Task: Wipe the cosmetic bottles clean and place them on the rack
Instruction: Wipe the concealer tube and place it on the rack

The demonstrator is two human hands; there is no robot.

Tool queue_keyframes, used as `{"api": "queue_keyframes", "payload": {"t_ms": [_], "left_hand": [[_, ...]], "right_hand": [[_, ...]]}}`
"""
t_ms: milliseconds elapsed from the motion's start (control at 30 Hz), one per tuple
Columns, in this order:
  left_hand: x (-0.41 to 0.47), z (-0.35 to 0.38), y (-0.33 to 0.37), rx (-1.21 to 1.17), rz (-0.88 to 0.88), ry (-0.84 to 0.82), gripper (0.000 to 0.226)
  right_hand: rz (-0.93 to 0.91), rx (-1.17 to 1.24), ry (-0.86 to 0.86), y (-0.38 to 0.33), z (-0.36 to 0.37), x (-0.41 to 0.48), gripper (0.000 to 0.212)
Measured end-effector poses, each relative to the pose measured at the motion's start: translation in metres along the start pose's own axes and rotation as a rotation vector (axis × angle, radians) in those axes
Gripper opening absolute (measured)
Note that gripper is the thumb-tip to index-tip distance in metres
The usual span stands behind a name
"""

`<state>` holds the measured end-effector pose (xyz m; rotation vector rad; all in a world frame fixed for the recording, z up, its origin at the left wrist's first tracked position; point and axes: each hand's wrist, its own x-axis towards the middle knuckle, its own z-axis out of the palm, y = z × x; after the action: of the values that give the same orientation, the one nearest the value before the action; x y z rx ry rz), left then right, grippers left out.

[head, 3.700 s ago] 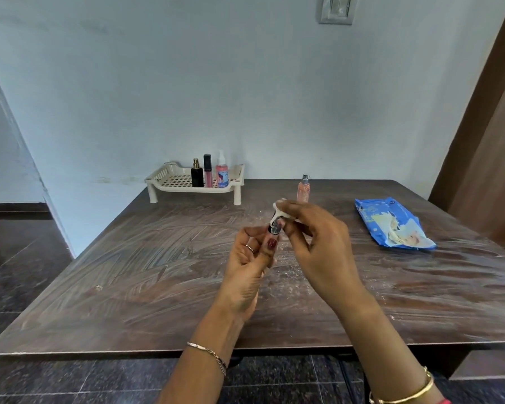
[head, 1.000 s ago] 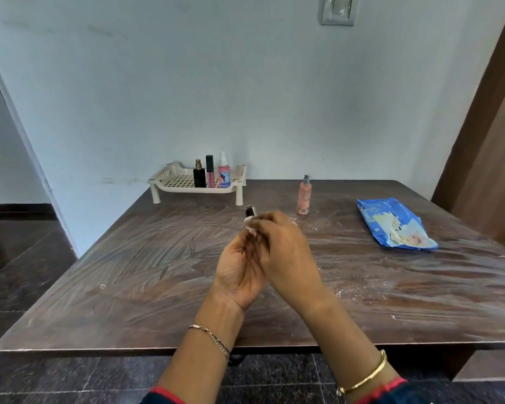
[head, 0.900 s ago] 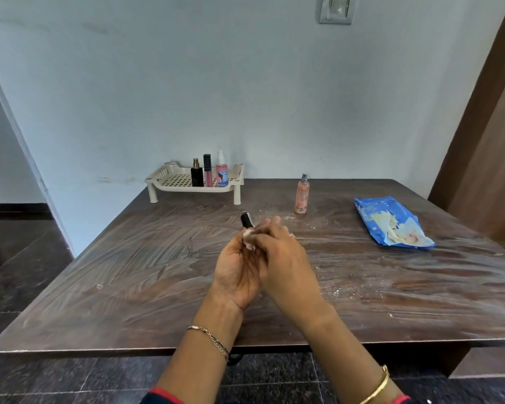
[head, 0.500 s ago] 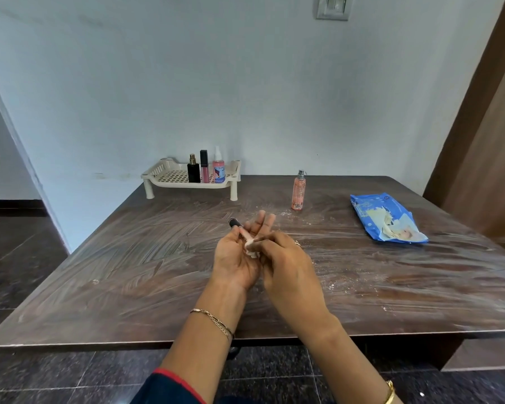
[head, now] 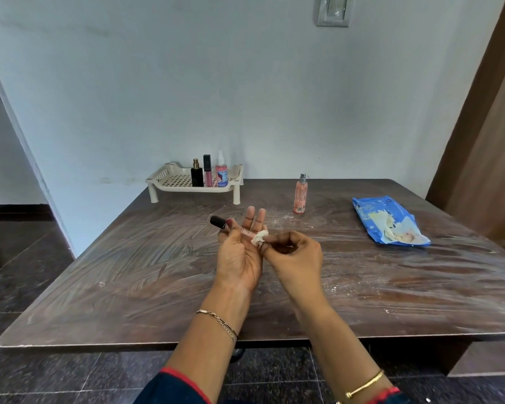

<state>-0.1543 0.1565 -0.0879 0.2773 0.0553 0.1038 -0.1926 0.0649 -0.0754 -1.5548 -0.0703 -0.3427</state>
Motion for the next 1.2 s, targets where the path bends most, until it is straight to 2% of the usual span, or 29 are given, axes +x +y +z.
{"api": "queue_keyframes", "payload": {"t_ms": [100, 200, 267, 367, 500, 667, 900, 1033, 1200], "left_hand": [[-0.006, 0.007, 0.003, 0.051, 0.037, -0.044, 0.028], [-0.011, 0.011, 0.007, 0.124, 0.038, -0.082, 0.012], [-0.013, 0.013, 0.009, 0.192, 0.041, -0.098, 0.015], [-0.016, 0.012, 0.011, 0.256, 0.063, -0.119, 0.019], [-0.014, 0.011, 0.02, 0.331, 0.097, -0.096, 0.022], [0.0, 0.013, 0.041, 0.482, 0.19, 0.012, 0.02], [0.035, 0.012, 0.085, 0.717, 0.301, 0.182, 0.013], [0.065, 0.018, 0.13, 0.842, 0.408, 0.203, 0.015], [0.106, 0.028, 0.177, 1.06, 0.472, 0.189, 0.02]], "right_hand": [[0.13, 0.264, 0.015, -0.006, -0.001, 0.005, 0.014], [0.34, 0.541, 0.039, -0.007, 0.0, 0.011, 0.013], [0.461, 0.696, 0.071, -0.006, 0.001, 0.015, 0.015], [0.523, 0.782, 0.091, -0.005, 0.003, 0.019, 0.017], [0.539, 0.829, 0.093, -0.007, 0.009, 0.022, 0.032], [0.546, 0.81, 0.101, -0.013, 0.023, 0.035, 0.036], [0.457, 0.617, 0.07, -0.014, 0.056, 0.064, 0.017], [0.356, 0.456, 0.03, -0.01, 0.073, 0.079, 0.012], [0.321, 0.321, -0.025, 0.001, 0.091, 0.103, 0.018]]}}
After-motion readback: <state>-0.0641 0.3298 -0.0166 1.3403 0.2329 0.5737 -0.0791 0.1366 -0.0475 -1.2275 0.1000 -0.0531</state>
